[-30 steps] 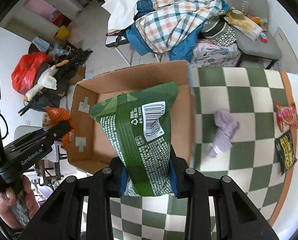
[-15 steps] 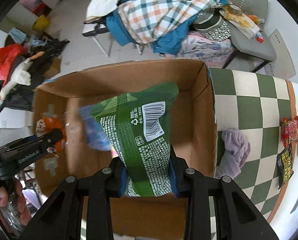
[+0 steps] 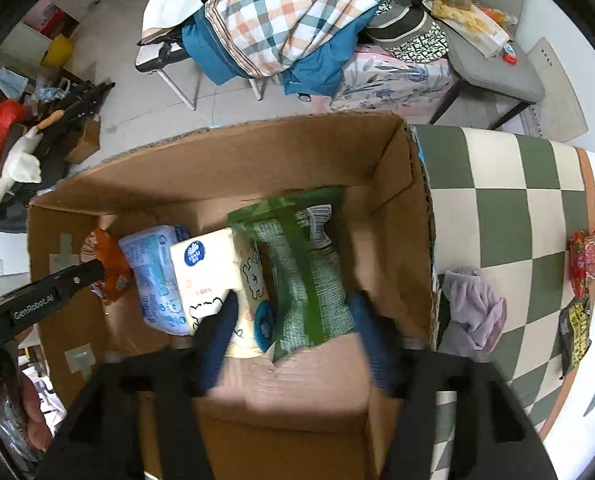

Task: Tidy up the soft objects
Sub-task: 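Carry both snack bags into the box and open both tools to drop them, then lift both tools out of the box toward the lilac cloth and black wipes pack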

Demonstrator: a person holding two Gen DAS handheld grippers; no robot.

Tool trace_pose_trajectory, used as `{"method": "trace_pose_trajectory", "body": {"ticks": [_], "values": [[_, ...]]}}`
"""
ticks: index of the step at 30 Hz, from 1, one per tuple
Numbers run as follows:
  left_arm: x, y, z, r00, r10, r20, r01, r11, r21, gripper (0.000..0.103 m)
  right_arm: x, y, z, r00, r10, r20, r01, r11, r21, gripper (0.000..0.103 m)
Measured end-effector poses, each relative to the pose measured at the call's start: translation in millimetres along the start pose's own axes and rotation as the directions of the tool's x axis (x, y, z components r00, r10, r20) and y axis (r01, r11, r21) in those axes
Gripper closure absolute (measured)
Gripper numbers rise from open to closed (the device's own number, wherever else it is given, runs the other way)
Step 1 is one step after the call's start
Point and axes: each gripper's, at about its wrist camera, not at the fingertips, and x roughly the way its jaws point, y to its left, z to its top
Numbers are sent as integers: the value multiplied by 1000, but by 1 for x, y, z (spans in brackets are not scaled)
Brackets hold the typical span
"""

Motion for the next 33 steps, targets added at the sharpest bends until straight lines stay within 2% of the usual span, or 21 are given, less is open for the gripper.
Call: {"method": "trace_pose_trajectory", "body": {"ticks": [1,3,4,5,6,10,12,17,24,33], "values": [[-3,1,-1,1000,-4,5,4,1000,-6,49,-1,0,0,1000,-1,5,1,1000,0,29],[-7,2,-2,1000,-20,15,20,1000,-11,34,-4,-1,-1,1000,-4,7,4,1000,-1,27],[-11,3,-4,999,-22,26,22,1000,-13,27,-5,0,-2,1000,-6,4,6,1000,-4,23],[-13,3,-5,999,-14,31,14,1000,-13,12,-6,0,-3,1000,-5,3,5,1000,-6,15],[-16,3,-7,999,-3,34,3,1000,-10,6,-8,1,-5,1000,-6,5,6,1000,-13,12],[-30,1,-23,993,57,107,-59,998,19,5,-15,7,-18,999,-34,25,35,998,-47,0],[-34,1,-36,989,67,130,-71,997,27,4,-18,9,-26,998,-46,35,48,997,-61,0],[-43,-4,-64,987,42,155,-48,998,39,3,-24,15,-51,996,-68,51,73,992,-107,0],[-67,-6,-116,972,51,230,-60,998,32,3,-39,16,-88,993,-76,87,87,987,-134,0],[-121,-16,-176,940,45,337,-62,997,39,3,-101,8,-150,981,-35,192,63,988,-142,0]]}}
